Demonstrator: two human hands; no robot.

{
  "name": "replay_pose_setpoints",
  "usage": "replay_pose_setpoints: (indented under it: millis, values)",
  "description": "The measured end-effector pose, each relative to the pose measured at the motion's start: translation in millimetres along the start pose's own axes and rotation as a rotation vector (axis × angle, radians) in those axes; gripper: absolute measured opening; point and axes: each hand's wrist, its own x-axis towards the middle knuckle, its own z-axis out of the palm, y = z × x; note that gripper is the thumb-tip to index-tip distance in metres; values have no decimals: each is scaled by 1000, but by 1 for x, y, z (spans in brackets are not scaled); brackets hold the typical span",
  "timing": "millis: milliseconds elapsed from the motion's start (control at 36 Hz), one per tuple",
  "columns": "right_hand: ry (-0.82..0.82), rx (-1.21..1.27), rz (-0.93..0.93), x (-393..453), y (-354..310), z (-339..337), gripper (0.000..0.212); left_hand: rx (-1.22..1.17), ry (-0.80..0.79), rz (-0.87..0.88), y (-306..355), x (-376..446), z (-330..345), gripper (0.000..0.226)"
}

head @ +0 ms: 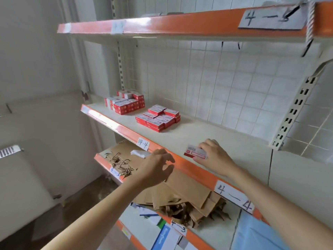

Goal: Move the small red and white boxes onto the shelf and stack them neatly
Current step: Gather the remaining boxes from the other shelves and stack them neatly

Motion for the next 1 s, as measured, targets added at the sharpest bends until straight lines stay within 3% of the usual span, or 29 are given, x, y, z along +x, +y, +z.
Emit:
replay_pose_setpoints:
  millis: [222, 417, 556, 667, 778, 861, 1000]
  values:
    - [30, 64, 121, 74, 37, 16, 43, 67, 0, -59, -30, 45, 6, 21]
    - [-31, 201, 186, 70, 56, 41, 57, 65, -123, -43, -38, 90, 11, 27]
    - [151, 541, 295, 69, 72, 36, 33, -42, -257, 13, -32, 130, 39, 45]
    - [257, 455, 387, 62, 93, 32, 30, -122, -247, -4, -31, 153, 62, 42]
    - [312, 431, 419, 64, 95, 36, 28, -349, -254, -182, -36, 161, 63, 13]
    - [300, 393, 373, 64, 92, 41, 26, -342, -209, -256, -38, 161, 63, 50]
    - [300, 370, 353, 63, 91, 39, 25, -282, -138, -190, -43, 163, 71, 24]
